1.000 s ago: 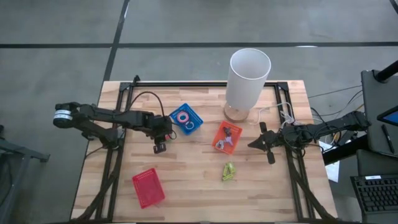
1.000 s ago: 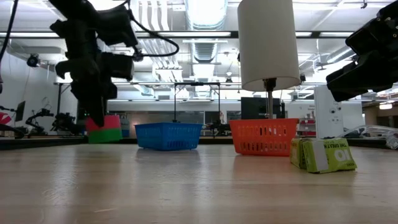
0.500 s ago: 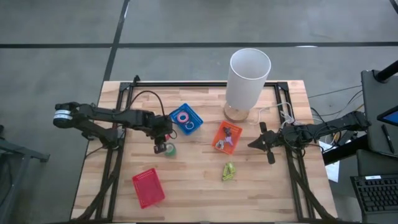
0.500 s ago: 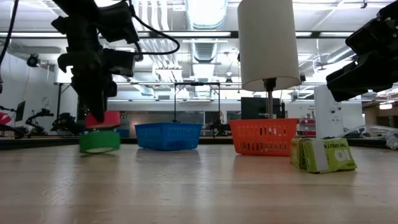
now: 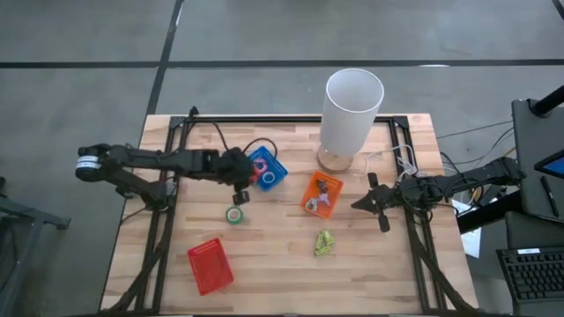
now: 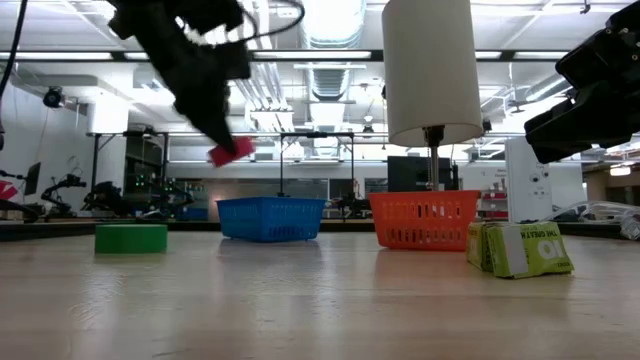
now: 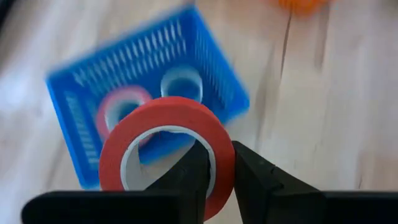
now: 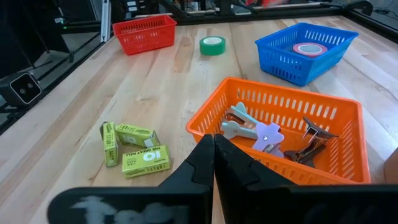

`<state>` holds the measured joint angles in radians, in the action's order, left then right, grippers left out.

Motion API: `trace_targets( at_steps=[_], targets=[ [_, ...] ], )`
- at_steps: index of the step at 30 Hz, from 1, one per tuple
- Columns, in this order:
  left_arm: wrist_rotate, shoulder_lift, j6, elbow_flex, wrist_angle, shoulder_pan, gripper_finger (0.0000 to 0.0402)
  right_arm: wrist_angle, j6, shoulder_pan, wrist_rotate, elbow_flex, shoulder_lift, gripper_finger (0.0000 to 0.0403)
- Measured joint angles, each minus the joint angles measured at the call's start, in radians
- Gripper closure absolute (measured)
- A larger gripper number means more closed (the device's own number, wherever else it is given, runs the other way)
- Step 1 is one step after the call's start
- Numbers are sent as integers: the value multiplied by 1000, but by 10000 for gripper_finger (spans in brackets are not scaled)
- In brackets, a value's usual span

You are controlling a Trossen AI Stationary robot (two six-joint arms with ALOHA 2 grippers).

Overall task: Pick and place Stapler, Stapler remover, tape
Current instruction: Put the orange tape into the blue basket

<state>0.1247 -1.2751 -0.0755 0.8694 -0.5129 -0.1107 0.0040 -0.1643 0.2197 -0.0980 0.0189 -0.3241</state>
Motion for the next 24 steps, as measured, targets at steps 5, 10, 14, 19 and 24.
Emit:
trace_targets(
  at_steps=[5, 10, 14, 19, 24],
  targets=[
    [-18, -24, 42, 71, 66, -35, 339, 0, 0, 0, 0, 0, 0, 394],
    [-52, -111, 89, 146, 42, -75, 341, 0, 0, 0, 0, 0, 0, 394],
    [-138, -197, 107, 189, 17, -130, 341, 0, 0, 0, 0, 0, 0, 394],
    [-150, -285, 151, 221, -51, -211, 341, 0, 0, 0, 0, 0, 0, 394],
    [-203, -328, 169, 221, -31, -278, 342, 0, 0, 0, 0, 0, 0, 394]
  ],
)
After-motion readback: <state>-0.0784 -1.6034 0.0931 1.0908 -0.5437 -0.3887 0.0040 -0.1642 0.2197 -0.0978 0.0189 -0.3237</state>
